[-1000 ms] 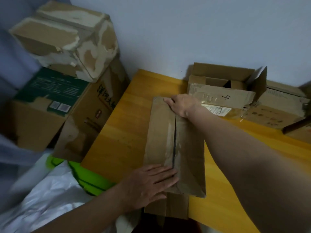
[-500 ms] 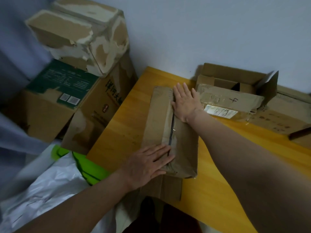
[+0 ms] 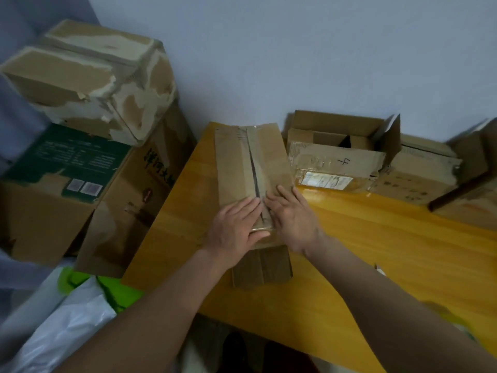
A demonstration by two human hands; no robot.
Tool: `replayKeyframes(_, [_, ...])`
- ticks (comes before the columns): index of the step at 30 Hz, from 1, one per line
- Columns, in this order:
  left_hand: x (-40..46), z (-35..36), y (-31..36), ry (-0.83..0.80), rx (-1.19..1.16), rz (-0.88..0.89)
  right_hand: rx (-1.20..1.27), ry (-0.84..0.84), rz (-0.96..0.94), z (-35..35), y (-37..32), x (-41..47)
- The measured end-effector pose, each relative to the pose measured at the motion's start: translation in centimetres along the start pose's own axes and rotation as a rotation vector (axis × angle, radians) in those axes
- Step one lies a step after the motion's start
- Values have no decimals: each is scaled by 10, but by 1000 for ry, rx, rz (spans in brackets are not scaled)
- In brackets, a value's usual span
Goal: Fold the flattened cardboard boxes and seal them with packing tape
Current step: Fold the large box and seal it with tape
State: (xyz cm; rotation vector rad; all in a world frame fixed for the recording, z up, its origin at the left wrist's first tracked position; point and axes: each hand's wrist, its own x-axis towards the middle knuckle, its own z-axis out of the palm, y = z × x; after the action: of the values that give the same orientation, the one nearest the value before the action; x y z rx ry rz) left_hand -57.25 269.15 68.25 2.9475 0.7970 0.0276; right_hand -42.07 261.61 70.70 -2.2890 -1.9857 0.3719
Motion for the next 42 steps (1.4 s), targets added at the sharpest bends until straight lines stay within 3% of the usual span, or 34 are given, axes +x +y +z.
replayKeyframes(4, [17, 2, 13, -55, 30, -65, 98, 190, 74, 20, 0, -34])
replayKeyframes(10, [26, -6, 30, -97, 46, -111, 146, 116, 156, 10, 7, -41])
replayKeyframes(12, [20, -12, 41, 34, 27, -83, 203, 170, 229, 10, 9, -61])
replayKeyframes(15, [5, 1, 73, 266, -169, 210, 286, 165, 383, 28, 18, -107])
replayKeyframes(17, [-6, 11, 100, 153, -276, 366, 334, 95, 500, 44, 32, -137])
replayKeyframes(20, [-10, 25, 139, -268, -301, 278, 376, 21, 684, 62, 61, -180])
replayKeyframes(22, [-4, 33, 157, -463, -245, 241, 335, 56, 815, 66, 86, -206])
replayKeyframes(25, [8, 52, 183, -573, -259, 232, 66, -26, 1004, 66, 124, -249])
replayKeyframes(28, [19, 59, 214, -643, -244, 85, -50, -195, 1114, 84, 151, -285])
replayKeyframes(32, [25, 67, 254, -683, -349, -82, -97, -472, 947, 98, 179, -313])
replayKeyframes(35, [28, 71, 272, -671, -418, -165, -26, -443, 818, 94, 197, -314])
replayKeyframes(39, [36, 66, 279, -592, -764, -404, 518, -234, 723, 79, 223, -303])
replayKeyframes(42, [45, 62, 273, -447, -986, -458, 918, -168, 525, 55, 228, -286])
